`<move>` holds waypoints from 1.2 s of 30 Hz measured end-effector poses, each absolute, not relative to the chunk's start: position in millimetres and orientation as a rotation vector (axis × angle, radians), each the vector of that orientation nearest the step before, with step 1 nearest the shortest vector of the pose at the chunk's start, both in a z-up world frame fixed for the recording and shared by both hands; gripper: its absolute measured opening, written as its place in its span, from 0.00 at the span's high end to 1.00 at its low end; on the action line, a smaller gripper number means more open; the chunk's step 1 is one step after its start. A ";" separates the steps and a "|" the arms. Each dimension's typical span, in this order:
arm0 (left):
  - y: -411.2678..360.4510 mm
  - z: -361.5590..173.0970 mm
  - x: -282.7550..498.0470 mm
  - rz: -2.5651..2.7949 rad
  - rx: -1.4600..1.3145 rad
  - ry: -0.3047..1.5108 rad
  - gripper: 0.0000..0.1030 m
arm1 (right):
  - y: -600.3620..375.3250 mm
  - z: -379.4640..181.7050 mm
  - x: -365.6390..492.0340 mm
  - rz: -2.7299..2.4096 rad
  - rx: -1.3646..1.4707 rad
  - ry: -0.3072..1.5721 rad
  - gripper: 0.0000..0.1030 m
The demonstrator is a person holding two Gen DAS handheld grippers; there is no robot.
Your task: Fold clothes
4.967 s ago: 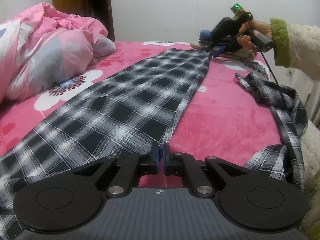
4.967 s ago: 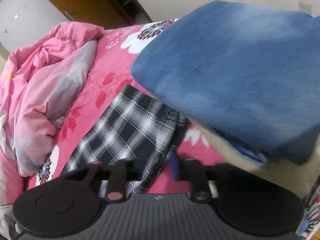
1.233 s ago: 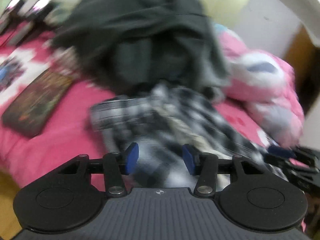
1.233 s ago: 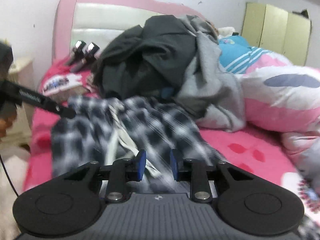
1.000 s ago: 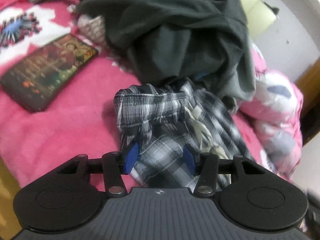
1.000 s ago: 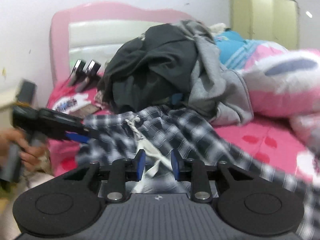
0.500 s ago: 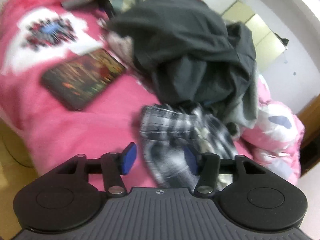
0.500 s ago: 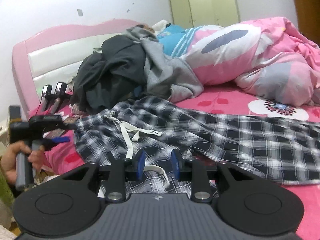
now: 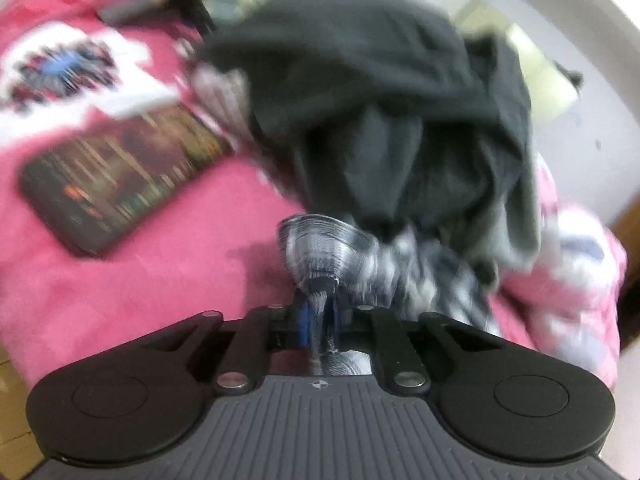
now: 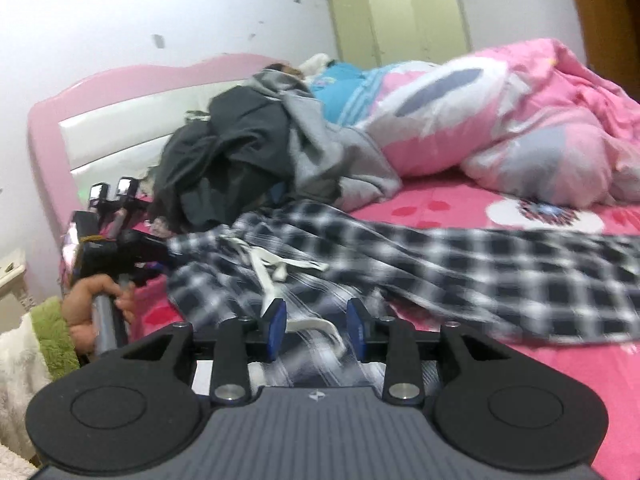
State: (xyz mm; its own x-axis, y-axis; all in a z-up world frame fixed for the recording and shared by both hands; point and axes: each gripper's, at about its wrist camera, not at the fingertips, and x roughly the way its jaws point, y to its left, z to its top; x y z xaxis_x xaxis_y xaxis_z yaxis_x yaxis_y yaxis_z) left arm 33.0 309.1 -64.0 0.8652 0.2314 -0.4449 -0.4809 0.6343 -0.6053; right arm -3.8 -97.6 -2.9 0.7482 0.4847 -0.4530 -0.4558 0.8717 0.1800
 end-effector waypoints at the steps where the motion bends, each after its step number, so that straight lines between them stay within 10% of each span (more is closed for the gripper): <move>1: 306.3 -57.5 20.2 0.435 -0.769 0.295 0.93 | -100.1 -3.1 -4.0 0.505 0.067 0.514 0.66; 14: 313.5 -77.5 -28.1 0.564 -0.710 0.390 0.90 | -125.1 -25.7 16.7 0.448 0.185 0.594 0.66; 23: 295.1 -47.7 -58.6 0.587 -0.598 0.248 0.50 | -150.0 -32.8 32.3 0.407 0.258 0.623 0.65; 36: 253.4 -4.2 48.1 0.321 -0.455 0.269 0.48 | -147.5 1.5 209.5 0.536 0.093 0.594 0.64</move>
